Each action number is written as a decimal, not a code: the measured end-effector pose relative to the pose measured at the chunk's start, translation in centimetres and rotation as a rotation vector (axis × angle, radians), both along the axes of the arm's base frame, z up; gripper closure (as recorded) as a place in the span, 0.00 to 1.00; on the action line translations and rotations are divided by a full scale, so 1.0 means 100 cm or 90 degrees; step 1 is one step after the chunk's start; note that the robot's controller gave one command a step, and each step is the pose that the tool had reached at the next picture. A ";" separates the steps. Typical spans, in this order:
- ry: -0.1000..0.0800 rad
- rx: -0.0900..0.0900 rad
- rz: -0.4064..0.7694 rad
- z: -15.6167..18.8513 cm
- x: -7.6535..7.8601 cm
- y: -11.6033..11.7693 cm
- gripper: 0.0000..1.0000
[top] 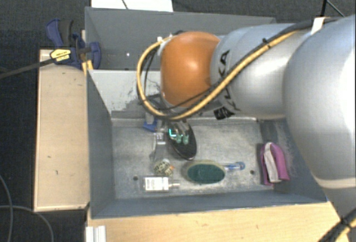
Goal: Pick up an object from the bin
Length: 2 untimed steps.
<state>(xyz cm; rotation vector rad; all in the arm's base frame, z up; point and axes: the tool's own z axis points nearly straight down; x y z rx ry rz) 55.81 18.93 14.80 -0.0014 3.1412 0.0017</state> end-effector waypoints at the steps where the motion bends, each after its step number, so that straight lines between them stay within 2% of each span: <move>1: 0.000 -0.001 -0.027 -0.005 0.001 -0.032 0.00; 2: 0.000 -0.003 -0.009 0.002 -0.025 -0.122 0.00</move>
Offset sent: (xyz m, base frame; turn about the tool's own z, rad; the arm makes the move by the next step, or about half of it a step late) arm 0.0006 -0.0298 -0.0049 0.0384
